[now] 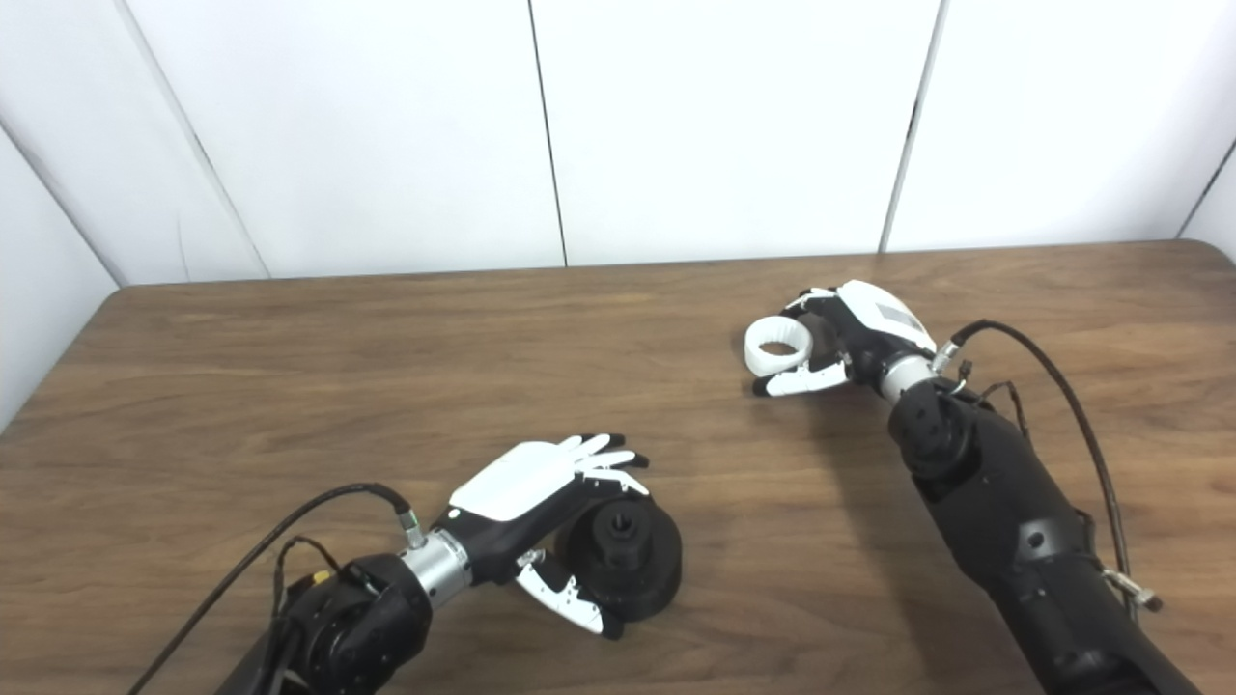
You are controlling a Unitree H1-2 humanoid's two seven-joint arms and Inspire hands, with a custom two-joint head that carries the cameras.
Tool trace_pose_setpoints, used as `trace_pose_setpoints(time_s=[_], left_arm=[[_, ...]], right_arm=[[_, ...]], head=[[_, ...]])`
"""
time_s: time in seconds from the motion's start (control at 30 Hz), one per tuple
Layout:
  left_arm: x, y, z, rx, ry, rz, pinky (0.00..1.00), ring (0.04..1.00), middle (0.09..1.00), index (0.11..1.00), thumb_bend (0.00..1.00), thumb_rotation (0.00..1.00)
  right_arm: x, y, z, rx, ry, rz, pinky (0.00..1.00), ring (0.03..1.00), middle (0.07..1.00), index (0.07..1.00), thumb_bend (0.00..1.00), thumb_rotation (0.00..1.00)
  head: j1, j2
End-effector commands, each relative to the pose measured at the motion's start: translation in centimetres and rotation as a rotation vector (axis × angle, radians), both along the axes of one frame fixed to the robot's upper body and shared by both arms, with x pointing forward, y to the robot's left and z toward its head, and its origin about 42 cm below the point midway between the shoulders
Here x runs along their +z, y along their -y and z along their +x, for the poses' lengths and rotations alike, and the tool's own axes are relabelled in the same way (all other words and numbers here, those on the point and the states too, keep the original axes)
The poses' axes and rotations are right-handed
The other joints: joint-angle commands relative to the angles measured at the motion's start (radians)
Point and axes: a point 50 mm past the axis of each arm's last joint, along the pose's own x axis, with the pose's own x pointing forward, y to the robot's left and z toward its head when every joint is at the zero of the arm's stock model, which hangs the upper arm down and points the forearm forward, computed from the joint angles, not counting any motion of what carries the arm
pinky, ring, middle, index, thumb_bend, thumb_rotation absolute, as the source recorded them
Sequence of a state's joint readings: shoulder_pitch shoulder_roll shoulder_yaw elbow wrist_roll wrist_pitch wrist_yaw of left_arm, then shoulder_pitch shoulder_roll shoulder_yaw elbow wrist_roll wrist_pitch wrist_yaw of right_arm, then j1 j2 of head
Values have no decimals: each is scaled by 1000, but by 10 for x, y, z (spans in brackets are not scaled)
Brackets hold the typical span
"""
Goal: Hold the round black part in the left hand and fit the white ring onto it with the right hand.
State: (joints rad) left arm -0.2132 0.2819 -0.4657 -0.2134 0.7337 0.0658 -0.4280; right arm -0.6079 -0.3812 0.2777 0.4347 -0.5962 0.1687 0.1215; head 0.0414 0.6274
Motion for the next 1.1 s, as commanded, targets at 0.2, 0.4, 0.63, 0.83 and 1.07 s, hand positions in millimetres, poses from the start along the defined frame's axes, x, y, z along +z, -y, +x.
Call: trace_pose_setpoints(time_s=[0.2, 0.4, 0.63, 0.83, 1.07], left_arm=[[2, -3, 1, 2, 18, 20, 1000, 1000, 936, 701, 920, 288], [2, -3, 0, 1, 15, 16, 1000, 1000, 935, 702, 917, 285], [4, -2, 0, 3, 16, 17, 1000, 1000, 936, 702, 919, 291], [3, -2, 0, 0, 16, 14, 1000, 1000, 936, 701, 920, 294], [3, -2, 0, 2, 14, 19, 1000, 1000, 938, 703, 919, 290]], right_arm=[[33, -9, 15, 31, 118, 14, 903, 973, 909, 703, 774, 336], [33, -9, 14, 31, 118, 17, 896, 973, 908, 683, 766, 327], [33, -8, 12, 32, 122, 16, 882, 967, 905, 670, 740, 296], [32, -8, 12, 28, 126, 21, 879, 963, 901, 659, 719, 261], [31, -8, 11, 29, 134, 35, 874, 959, 895, 648, 710, 243]], head=[[1, 1], [1, 2], [0, 3], [1, 3], [0, 3]])
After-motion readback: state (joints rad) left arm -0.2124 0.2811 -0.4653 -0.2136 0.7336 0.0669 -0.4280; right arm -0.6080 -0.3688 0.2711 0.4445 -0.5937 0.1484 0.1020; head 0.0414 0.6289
